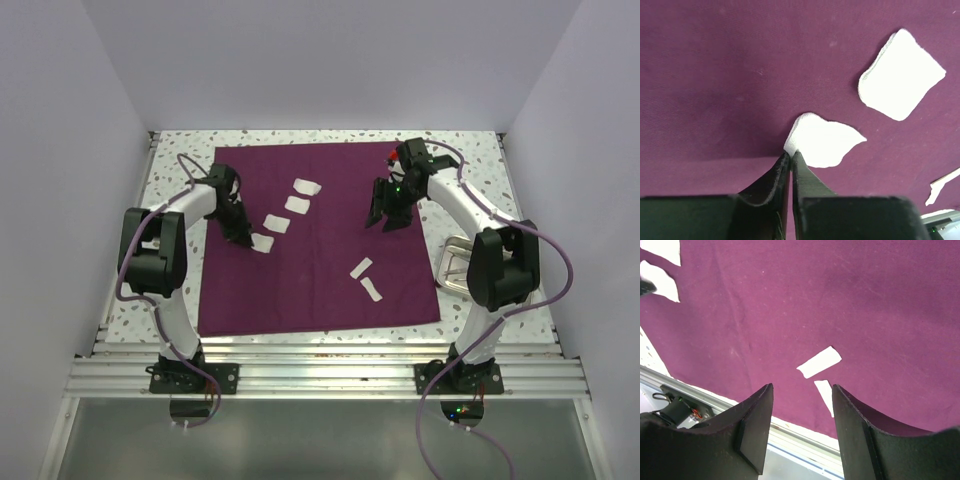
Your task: Prepare the surgical pack
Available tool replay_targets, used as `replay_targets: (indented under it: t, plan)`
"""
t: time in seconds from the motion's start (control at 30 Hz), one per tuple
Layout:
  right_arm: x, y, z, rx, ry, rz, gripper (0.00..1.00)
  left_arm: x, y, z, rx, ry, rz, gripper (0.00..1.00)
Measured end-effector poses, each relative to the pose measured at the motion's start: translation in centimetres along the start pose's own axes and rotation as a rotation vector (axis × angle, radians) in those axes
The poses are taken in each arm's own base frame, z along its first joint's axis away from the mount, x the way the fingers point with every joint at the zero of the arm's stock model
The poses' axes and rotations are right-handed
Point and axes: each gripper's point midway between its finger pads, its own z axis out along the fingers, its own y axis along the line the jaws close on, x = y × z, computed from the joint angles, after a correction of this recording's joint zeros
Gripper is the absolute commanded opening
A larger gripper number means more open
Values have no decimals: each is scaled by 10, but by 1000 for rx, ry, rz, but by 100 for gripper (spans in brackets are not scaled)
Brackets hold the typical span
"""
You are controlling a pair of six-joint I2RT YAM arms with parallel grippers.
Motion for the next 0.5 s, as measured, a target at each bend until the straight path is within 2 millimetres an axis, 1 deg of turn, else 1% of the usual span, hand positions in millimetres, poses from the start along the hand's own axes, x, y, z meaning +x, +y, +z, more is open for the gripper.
replay_targets:
  t: [0.2, 0.3, 0.5]
  plan:
    - [1, -1, 2, 1, 8, 3, 54, -17, -6, -12, -10, -42, 10, 1]
    - [2, -2, 6, 4, 19, 7, 54, -23, -9, -17, -12, -57, 16, 0]
    - [3, -3, 11, 3, 34, 12, 54, -24, -16, -21, 16, -54, 20, 0]
